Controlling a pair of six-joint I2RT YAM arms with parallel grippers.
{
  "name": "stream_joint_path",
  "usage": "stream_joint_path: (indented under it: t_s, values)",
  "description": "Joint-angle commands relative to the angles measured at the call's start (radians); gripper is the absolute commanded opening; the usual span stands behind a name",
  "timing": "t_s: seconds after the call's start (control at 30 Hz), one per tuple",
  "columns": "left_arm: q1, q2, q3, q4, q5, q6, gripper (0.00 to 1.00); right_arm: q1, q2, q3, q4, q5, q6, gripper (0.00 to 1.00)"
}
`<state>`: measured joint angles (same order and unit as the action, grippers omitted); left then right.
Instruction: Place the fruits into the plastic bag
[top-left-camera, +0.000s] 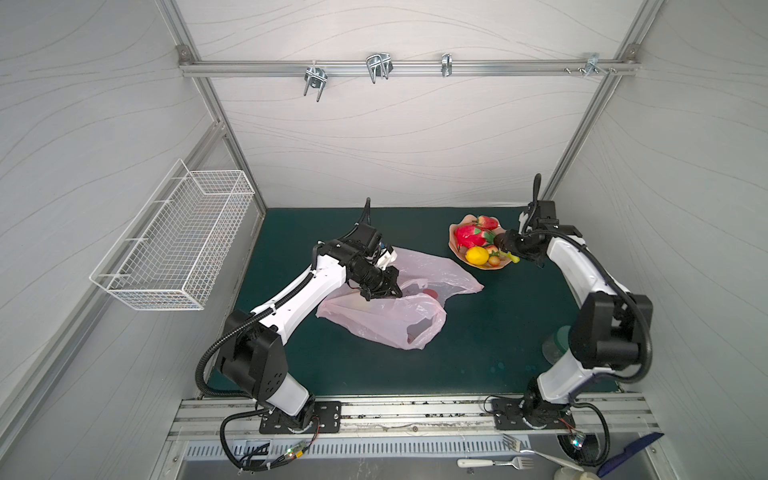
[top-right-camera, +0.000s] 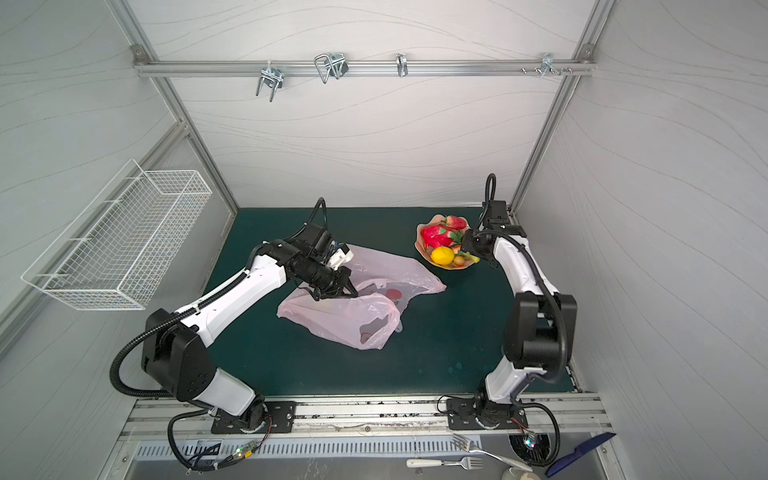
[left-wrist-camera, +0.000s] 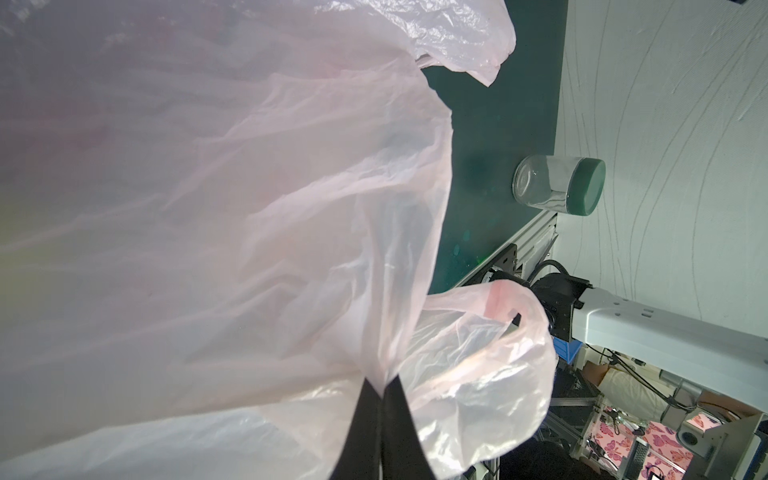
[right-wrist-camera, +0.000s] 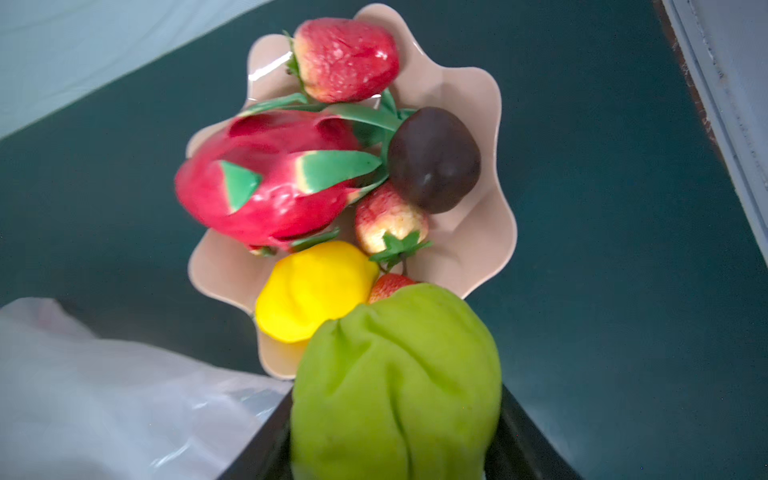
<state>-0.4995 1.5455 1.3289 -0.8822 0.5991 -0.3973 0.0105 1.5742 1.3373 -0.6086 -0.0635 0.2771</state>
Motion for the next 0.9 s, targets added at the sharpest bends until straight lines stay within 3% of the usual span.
stream_joint_path:
  t_s: [0.0,0.27,0.47,0.63,0.87]
  values:
    - [-0.005,-0.013,0.026,0.003,0.004,0.017,0.0,-0.006,-0.14,-0.099,0.04,-0.173,0.078,0.41]
    - [-0.006,-0.025,0.026,-0.006,0.007,0.031,0.0,0.01,-0.505,-0.491,0.142,-0.432,0.281,0.38]
    - [-0.009,-0.039,0.026,0.0,0.02,0.028,0.0,0.085,-0.664,-0.793,0.382,-0.522,0.592,0.35]
    - [-0.02,-0.054,0.028,0.01,0.024,0.032,0.0,0.217,-0.613,-0.922,0.674,-0.465,0.816,0.33]
    - [-0.039,-0.067,0.021,0.046,0.032,0.02,0.0,0.424,-0.386,-0.895,0.918,-0.376,0.964,0.29]
